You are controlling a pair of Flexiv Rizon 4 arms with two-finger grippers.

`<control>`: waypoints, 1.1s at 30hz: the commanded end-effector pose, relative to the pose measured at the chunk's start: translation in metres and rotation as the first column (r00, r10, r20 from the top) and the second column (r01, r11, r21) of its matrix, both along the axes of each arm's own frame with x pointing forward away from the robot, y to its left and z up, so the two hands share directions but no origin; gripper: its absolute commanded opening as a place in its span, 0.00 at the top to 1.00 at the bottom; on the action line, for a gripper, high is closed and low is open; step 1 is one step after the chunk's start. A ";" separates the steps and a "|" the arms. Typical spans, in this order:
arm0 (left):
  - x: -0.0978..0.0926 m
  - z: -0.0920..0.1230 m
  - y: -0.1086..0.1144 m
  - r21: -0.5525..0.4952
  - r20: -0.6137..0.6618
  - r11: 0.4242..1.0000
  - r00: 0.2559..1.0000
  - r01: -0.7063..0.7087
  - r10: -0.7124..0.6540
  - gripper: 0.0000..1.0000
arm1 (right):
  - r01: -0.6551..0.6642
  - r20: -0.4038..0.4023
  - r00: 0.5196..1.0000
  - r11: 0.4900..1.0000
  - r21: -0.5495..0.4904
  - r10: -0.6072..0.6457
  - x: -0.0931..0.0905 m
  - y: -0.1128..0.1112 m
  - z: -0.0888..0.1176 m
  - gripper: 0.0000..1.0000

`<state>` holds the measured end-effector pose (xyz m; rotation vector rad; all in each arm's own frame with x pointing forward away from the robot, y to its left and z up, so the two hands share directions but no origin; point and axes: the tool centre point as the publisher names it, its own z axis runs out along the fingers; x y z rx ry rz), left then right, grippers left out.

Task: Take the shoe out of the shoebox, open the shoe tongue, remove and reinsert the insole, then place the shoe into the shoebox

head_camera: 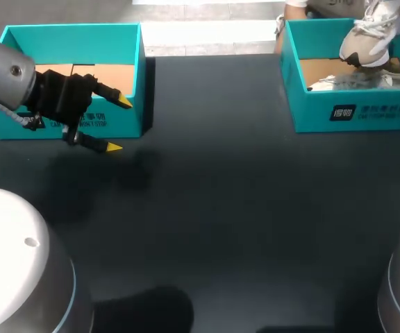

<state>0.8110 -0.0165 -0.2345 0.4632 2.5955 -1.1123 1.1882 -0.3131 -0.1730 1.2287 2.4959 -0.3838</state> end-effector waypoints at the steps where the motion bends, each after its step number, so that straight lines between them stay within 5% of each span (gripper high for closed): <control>1: 0.000 0.001 0.000 0.004 -0.001 1.000 1.000 0.000 0.000 0.00 | 0.545 0.155 0.816 0.831 0.114 -0.557 0.000 0.002 0.003 1.00; 26: 0.000 0.001 0.000 0.004 -0.001 1.000 1.000 0.000 0.000 0.00 | 0.545 0.155 0.816 0.831 0.114 -0.557 0.000 0.002 0.003 1.00; 33: 0.000 0.001 0.000 0.004 -0.001 1.000 1.000 0.000 0.000 0.00 | 0.657 0.175 0.720 0.741 0.143 -0.672 -0.010 0.003 -0.004 1.00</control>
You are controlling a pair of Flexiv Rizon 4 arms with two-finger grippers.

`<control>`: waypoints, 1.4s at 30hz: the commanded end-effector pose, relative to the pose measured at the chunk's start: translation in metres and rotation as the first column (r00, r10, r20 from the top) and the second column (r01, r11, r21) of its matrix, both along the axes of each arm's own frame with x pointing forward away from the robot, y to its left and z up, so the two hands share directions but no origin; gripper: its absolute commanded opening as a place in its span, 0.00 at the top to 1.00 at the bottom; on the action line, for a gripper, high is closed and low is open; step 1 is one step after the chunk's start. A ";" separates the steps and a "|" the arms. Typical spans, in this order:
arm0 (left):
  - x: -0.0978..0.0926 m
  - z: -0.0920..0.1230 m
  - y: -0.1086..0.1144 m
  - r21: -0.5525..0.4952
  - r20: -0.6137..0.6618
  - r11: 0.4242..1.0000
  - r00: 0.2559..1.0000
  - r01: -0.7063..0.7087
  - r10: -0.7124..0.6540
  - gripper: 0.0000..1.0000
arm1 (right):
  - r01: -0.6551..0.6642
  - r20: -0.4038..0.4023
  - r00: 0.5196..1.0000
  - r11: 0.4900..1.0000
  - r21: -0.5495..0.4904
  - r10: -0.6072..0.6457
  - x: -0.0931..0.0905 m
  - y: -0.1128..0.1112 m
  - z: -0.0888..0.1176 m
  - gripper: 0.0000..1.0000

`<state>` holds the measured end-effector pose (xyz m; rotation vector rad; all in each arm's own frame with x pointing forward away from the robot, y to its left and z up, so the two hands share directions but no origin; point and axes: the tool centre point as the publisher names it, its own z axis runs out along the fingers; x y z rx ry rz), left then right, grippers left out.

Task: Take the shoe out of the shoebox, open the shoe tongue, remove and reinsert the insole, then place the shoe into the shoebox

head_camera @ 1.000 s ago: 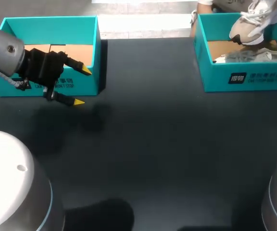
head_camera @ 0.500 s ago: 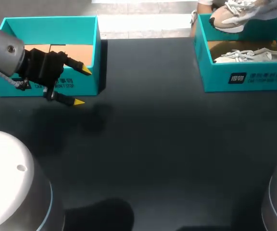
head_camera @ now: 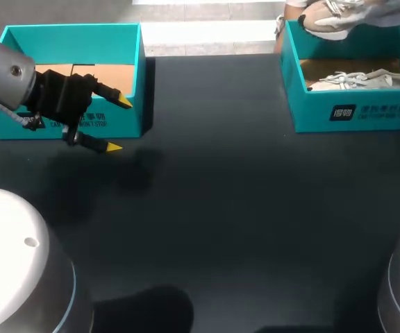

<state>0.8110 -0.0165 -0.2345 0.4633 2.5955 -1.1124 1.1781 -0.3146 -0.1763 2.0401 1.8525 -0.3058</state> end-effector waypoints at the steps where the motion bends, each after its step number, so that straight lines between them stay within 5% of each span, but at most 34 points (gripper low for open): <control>1: 0.000 0.000 0.000 0.004 -0.001 1.000 1.000 -0.001 0.001 0.00 | 0.040 0.016 0.999 0.999 0.004 -0.040 -0.001 0.004 -0.002 1.00; 16: 0.000 0.000 0.000 0.004 -0.001 1.000 1.000 -0.001 0.001 0.00 | 0.150 0.038 0.988 0.988 -0.022 -0.149 -0.028 -0.010 -0.036 1.00; 42: 0.000 0.000 0.000 0.004 -0.001 1.000 1.000 -0.001 0.001 0.00 | 0.190 0.038 0.981 0.981 -0.045 -0.189 -0.013 -0.036 -0.101 1.00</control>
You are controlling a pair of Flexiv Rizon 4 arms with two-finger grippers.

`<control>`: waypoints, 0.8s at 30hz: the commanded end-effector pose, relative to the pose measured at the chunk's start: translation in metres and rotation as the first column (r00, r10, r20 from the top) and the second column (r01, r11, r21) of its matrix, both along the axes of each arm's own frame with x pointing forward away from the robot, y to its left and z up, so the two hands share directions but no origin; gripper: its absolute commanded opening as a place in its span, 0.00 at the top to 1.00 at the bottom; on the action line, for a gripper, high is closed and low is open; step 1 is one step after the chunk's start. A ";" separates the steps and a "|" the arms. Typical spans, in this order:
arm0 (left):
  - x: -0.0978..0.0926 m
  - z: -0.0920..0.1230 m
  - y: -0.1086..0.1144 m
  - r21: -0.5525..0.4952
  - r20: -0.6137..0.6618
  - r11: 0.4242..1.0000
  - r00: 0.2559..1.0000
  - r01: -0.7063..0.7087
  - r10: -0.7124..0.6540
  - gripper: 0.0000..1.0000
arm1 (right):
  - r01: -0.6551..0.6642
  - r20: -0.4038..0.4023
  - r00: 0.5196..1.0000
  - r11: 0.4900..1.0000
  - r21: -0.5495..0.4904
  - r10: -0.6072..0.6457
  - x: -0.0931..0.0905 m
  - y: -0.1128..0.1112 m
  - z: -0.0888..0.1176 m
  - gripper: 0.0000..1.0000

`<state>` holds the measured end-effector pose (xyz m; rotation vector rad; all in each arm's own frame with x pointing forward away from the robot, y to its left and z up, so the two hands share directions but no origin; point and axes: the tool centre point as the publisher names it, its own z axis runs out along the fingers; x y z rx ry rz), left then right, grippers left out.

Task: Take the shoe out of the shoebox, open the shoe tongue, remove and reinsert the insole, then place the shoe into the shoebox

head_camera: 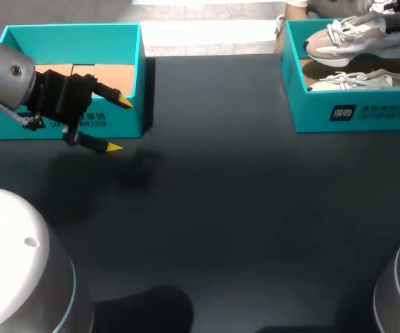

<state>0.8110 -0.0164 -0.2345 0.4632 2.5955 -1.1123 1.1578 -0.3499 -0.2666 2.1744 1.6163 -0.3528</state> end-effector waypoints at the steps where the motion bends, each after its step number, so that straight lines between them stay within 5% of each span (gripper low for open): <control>1: 0.000 0.000 0.000 0.004 -0.001 1.000 1.000 0.000 0.000 0.00 | 0.003 -0.007 1.000 1.000 0.002 -0.003 0.007 -0.001 -0.014 1.00; 14: 0.000 0.000 0.000 0.004 -0.001 1.000 1.000 0.000 0.000 0.00 | 0.017 -0.022 1.000 1.000 0.013 -0.016 0.020 0.005 -0.037 1.00; 24: 0.000 0.000 0.000 0.004 -0.001 1.000 1.000 0.000 0.000 0.00 | 0.020 -0.045 0.999 1.000 0.013 -0.019 0.014 0.001 -0.057 1.00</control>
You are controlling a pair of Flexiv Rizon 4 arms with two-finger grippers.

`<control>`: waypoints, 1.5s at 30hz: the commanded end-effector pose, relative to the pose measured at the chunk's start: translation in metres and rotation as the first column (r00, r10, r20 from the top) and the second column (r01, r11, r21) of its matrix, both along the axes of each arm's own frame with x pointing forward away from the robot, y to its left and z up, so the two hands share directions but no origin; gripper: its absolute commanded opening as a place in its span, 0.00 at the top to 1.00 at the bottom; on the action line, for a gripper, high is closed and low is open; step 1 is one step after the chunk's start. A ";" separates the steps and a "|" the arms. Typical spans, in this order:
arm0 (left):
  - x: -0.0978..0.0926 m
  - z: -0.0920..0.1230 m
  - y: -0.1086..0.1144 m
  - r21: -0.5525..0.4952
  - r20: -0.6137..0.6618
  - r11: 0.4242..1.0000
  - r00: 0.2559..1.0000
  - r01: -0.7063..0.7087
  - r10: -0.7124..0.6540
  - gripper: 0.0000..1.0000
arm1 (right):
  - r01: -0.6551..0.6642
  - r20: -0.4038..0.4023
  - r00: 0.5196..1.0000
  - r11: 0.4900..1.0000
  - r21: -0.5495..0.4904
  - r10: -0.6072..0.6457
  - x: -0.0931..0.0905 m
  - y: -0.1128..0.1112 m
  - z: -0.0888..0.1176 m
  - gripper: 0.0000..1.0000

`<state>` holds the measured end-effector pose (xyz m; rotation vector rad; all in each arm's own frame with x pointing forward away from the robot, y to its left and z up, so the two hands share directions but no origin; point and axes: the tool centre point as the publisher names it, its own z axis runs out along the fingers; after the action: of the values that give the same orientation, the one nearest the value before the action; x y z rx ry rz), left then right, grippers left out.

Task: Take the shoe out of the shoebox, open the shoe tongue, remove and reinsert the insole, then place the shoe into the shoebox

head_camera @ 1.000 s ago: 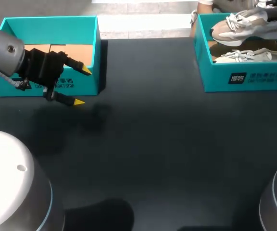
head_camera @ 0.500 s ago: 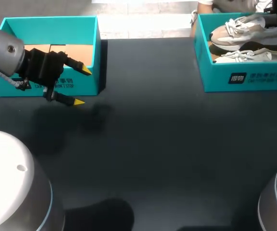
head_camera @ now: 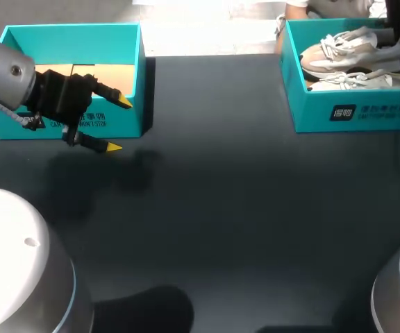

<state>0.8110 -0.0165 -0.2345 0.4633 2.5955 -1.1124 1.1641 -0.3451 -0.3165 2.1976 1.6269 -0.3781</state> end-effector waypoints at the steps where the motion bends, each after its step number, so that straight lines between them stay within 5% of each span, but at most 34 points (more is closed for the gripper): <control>1: 0.000 0.001 0.000 0.004 -0.001 1.000 1.000 -0.001 0.001 0.00 | 0.010 -0.019 1.000 1.000 0.001 -0.010 0.006 -0.006 -0.010 1.00; 19: 0.000 0.001 0.000 0.004 -0.001 1.000 1.000 -0.001 0.001 0.00 | -0.033 -0.060 0.998 0.999 0.002 0.033 0.005 -0.023 -0.055 1.00; 23: 0.000 0.001 0.000 0.004 -0.001 1.000 1.000 -0.001 0.001 0.00 | -0.038 -0.064 0.997 0.999 0.004 0.038 0.009 -0.017 -0.045 0.62; 42: 0.000 0.001 0.000 0.004 -0.001 1.000 1.000 -0.001 0.001 0.00 | -0.043 0.014 0.999 0.999 0.030 0.043 -0.009 -0.010 -0.023 0.45; 45: 0.000 0.001 0.000 0.004 -0.001 1.000 1.000 -0.001 0.001 0.00 | -0.046 0.033 0.998 0.998 0.045 0.044 -0.011 0.000 -0.007 0.44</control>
<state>0.8110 -0.0164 -0.2345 0.4632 2.5955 -1.1123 1.1688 -0.3516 -0.3387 2.2024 1.6891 -0.3428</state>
